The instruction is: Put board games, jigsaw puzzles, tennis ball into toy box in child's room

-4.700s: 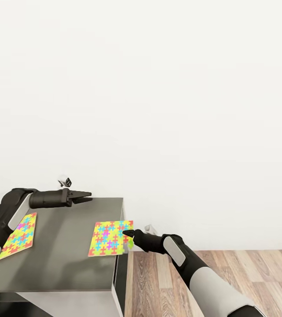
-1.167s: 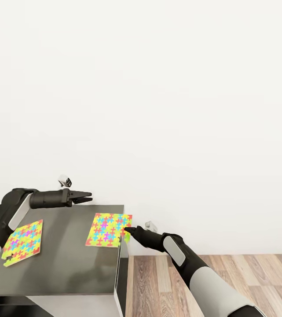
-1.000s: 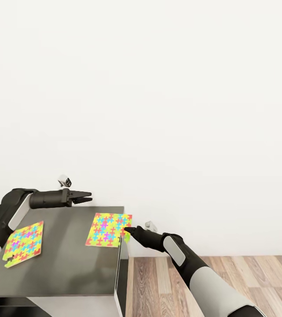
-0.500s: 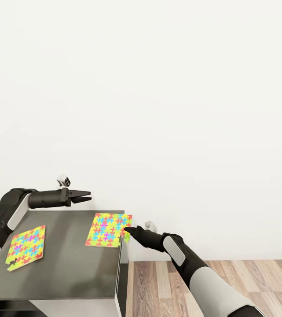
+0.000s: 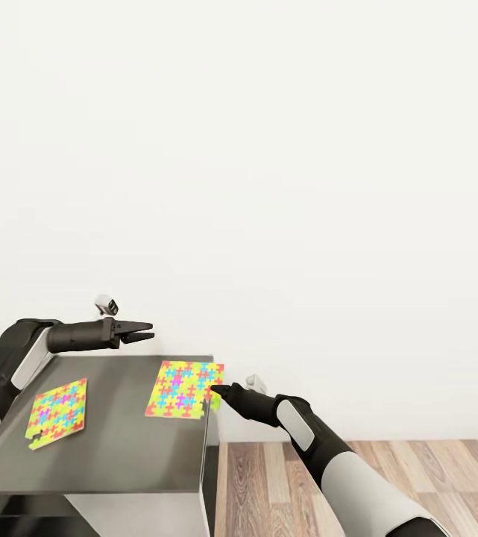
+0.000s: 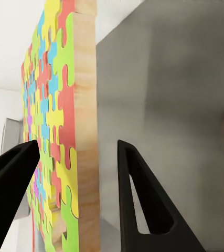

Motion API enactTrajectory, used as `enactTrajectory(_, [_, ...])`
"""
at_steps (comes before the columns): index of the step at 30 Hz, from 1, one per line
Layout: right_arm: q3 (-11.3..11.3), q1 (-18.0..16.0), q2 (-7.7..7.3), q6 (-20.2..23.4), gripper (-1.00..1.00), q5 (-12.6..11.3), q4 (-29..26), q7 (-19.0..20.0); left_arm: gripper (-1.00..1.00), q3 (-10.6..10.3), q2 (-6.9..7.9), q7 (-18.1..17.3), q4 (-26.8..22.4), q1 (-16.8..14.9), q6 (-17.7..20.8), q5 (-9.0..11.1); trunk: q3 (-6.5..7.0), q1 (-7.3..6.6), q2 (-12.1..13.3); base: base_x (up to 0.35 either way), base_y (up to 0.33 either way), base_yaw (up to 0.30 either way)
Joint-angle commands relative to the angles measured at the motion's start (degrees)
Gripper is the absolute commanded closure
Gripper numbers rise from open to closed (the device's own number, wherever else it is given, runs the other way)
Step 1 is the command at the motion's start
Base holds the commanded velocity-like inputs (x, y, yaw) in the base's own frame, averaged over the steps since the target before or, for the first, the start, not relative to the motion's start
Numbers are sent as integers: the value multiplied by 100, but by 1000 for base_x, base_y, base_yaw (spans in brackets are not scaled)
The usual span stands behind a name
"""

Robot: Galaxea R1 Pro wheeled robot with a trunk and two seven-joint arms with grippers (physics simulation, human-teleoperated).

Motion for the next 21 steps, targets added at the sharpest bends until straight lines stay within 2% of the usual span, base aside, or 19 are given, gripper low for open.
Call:
enactTrajectory(1, [9,-5,0,17,100,-16,1,-1,-100,-15,6,-13,2,-6,49,15,16,-21,36,-5,1,0])
enactTrajectory(21, [12,-4,-2,-245,100,-24,4,-4,-100,-19,-3,-13,2,-6,49,6,396,-461,838,-18,2,7])
